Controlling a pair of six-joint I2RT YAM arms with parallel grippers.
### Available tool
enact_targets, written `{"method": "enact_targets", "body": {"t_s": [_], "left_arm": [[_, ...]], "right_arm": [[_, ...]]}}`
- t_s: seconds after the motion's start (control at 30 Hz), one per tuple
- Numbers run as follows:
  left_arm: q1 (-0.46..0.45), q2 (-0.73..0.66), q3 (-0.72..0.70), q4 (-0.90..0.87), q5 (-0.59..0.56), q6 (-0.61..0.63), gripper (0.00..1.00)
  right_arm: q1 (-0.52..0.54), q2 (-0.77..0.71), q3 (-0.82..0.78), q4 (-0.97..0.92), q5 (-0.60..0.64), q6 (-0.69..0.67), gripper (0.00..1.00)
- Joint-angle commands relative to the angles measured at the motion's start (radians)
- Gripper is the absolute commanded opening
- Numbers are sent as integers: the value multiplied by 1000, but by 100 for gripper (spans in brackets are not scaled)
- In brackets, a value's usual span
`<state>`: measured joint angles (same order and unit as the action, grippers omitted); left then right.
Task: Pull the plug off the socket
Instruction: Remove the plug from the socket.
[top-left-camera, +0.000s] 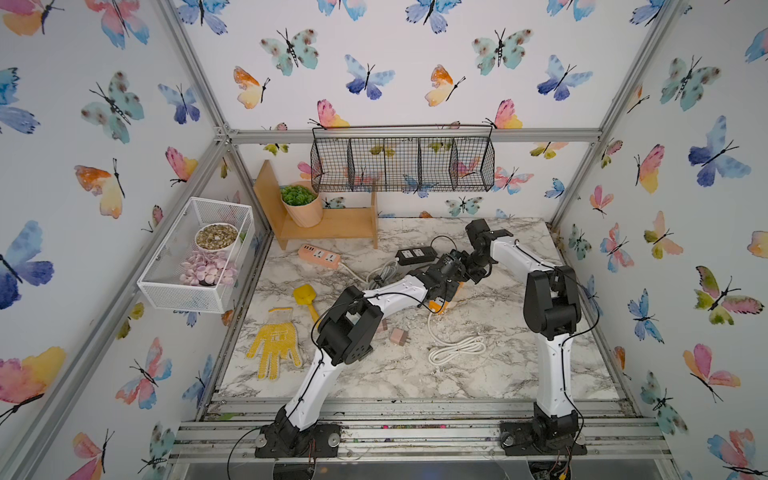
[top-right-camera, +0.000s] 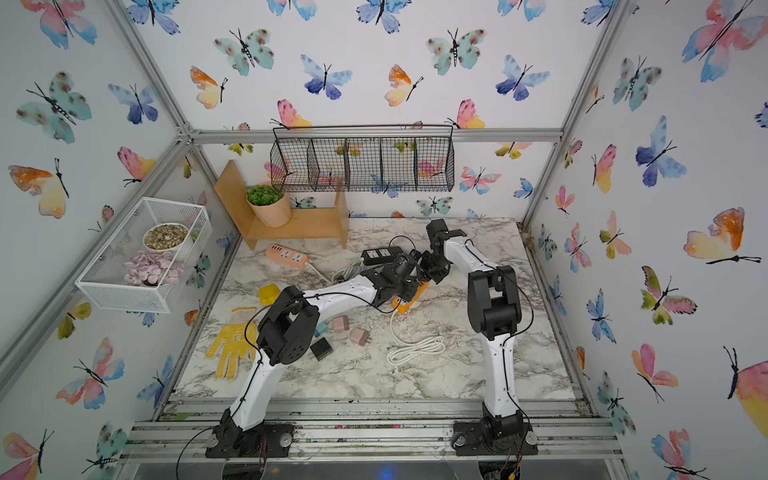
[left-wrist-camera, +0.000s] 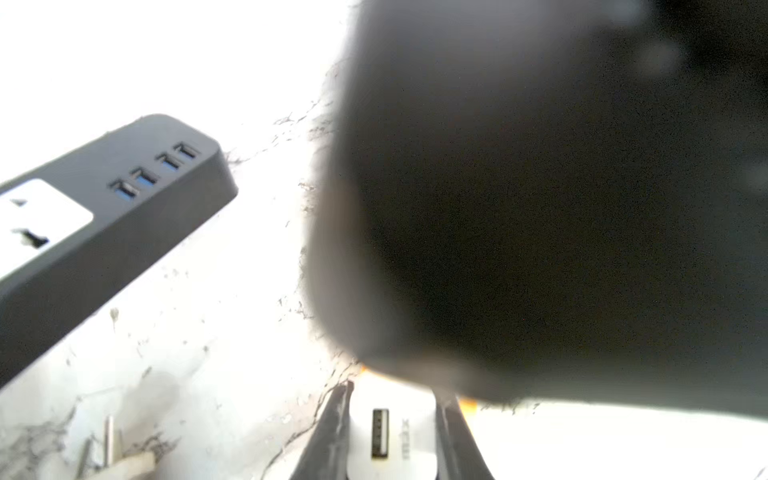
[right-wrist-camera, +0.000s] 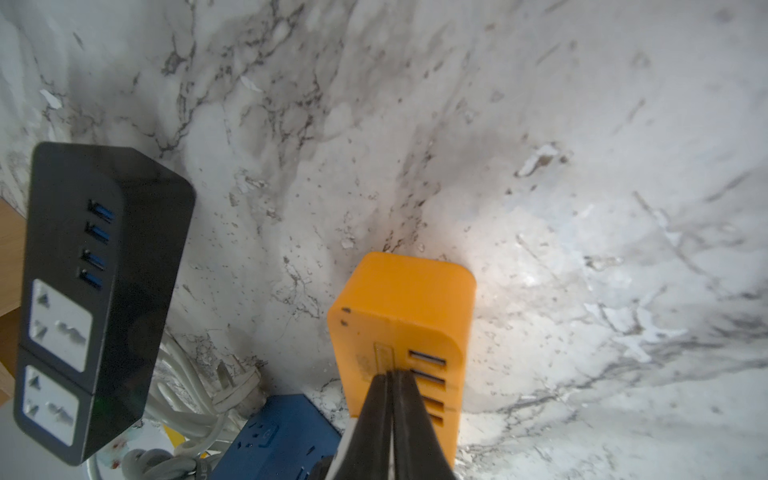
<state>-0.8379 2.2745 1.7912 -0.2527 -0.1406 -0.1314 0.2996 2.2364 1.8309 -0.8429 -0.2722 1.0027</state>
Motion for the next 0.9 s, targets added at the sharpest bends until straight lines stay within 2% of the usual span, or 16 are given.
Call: {"method": "enact_targets", "body": {"t_s": [0.0,0.03,0.2,0.43,0.6,0.87], "left_arm": [[-6,16,22,-39,19,4,4],[-7,13,31,-37,21,6,0],[-7,-8,50,-38,37,10,0],[-4,-58,7,-16,20,18,0],[29,-61,23,-35,144,-50,0],[25,-81,21,-48,152,-37,0]], "right_arm": [[10,88,-90,-95,11,12,8],[9,86,-95,-94,14,13,8],[11,87,-105,-94,25,16,8],[10,103,-107,-124,80,28,7],[11,111,-132,-116,98,36,6],[10,112,-138,-123,125,43,6]]}}
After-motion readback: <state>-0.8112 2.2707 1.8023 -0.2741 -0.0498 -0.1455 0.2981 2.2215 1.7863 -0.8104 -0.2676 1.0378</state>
